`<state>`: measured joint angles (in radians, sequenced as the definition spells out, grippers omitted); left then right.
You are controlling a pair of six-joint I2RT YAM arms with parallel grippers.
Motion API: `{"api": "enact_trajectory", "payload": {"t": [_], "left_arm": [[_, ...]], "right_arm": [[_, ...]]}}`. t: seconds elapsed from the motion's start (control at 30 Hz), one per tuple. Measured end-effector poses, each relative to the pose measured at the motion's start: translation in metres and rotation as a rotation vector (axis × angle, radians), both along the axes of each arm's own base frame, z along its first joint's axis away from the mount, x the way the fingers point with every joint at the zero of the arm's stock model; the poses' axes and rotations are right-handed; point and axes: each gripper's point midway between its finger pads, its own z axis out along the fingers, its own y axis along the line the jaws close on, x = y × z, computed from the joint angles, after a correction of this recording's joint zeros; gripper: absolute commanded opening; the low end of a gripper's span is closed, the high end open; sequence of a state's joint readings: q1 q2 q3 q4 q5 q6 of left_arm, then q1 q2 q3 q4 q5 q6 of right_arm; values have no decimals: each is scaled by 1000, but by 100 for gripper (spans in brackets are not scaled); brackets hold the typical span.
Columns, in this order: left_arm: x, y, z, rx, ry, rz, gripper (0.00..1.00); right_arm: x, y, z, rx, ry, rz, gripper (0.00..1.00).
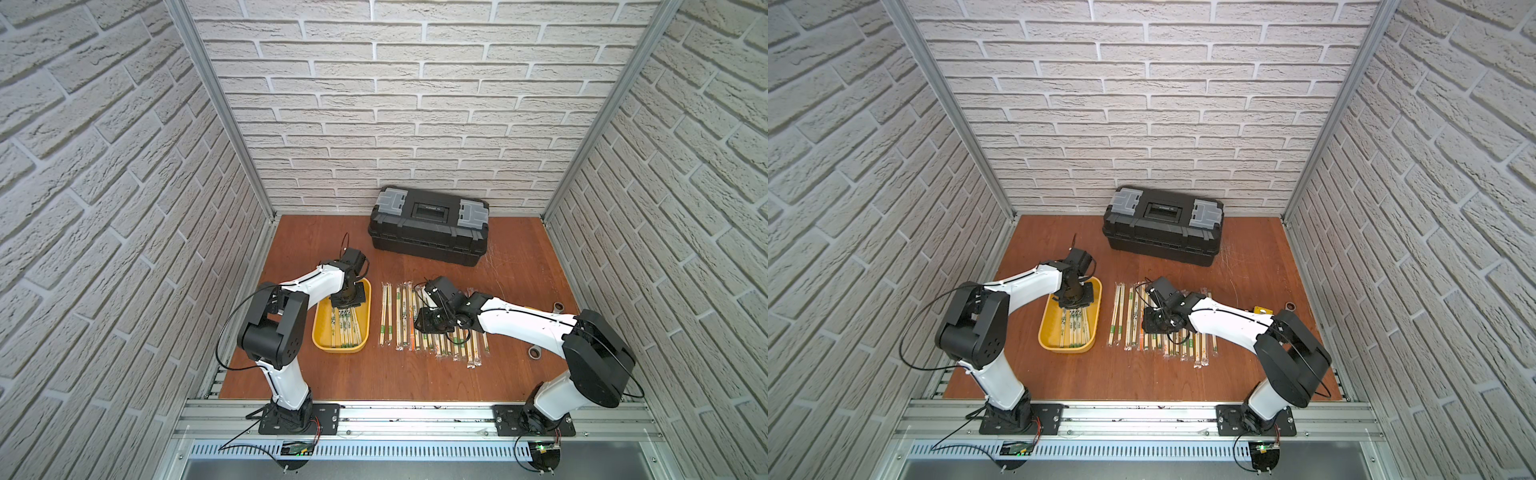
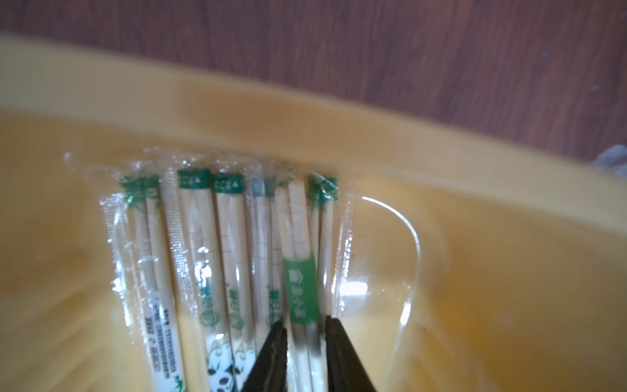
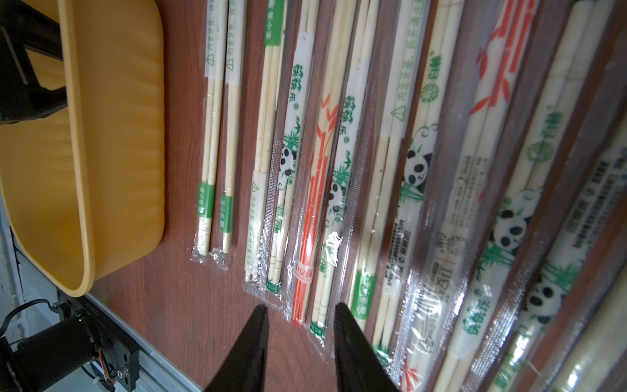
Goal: Take the paired disposable chopsticks out of the storage box
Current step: Pick up the paired disposable chopsticks from the storage box.
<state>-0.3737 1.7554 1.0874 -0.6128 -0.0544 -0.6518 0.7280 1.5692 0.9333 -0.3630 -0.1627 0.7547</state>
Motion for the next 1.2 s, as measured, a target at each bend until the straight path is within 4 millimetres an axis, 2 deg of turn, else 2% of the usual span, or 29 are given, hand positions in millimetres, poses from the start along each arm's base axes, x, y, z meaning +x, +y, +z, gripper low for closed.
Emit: {"api": "enact_trajectory", "payload": {"t": [0.13,0.23,0.53,0.6,0.77,0.97,1.1,1.2], "left_arm": [[1,-2,-2,-5,2,2,7],[1,-3,-1,-9,-3,1,2],[-2,-2,6,-7,-1,-1,3],[-3,1,14,-6,-13,5,5],[0,12,42,-19,-69,27,0],[2,17,63,-33,-107,35,0],[8,3,82,-65,-142,7,0],[17,-21,102,-94,-191,-45,0]], "right_arm": [[0,0,0,0,0,1,35],[0,0,0,0,-1,2,35],[0,0,0,-1,-1,2,35],[0,0,0,-1,-1,3,35],[0,0,0,0,-1,3,35],[0,0,0,-1,-1,3,35],[0,0,0,-1,-1,2,35],[2,2,1,1,-4,2,35]]}}
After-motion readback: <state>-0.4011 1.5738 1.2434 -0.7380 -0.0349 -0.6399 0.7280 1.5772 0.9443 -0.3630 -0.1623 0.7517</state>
